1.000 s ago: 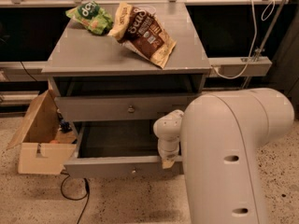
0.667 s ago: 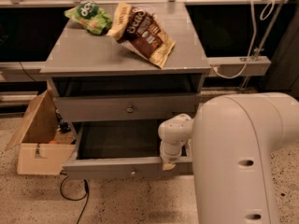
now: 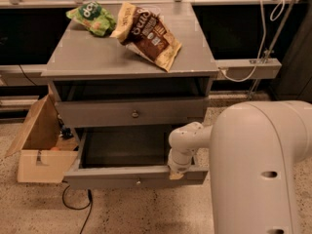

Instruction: Open middle drawer

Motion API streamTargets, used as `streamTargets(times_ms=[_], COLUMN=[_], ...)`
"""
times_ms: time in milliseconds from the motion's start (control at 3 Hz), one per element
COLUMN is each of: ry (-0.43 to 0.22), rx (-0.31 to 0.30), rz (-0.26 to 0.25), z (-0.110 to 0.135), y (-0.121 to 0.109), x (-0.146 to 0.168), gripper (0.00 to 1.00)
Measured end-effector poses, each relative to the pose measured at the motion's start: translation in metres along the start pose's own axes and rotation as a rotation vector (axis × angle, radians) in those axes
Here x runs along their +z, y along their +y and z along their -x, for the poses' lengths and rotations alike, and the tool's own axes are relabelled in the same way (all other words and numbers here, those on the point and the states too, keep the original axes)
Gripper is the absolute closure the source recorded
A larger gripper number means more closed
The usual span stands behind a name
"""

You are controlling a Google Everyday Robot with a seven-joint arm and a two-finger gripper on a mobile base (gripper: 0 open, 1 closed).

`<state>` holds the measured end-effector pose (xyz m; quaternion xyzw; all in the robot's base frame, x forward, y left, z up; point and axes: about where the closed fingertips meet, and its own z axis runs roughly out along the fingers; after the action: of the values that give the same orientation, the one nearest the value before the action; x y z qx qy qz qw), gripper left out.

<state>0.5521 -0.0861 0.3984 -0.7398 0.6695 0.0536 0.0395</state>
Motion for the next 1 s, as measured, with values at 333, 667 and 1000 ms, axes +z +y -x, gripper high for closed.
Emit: streamTargets(times_ms=[333,667,1000], ry=[-0.008,-0.036,-0.048], rx=[0.006,0.029,0.042], rz=[0.000,0.000,0.000], z=[0.002,0.003,0.003], y=[0.001,0.007,0.011], x=[0.000,0.001,0.000], gripper=[1.00,1.00,1.00])
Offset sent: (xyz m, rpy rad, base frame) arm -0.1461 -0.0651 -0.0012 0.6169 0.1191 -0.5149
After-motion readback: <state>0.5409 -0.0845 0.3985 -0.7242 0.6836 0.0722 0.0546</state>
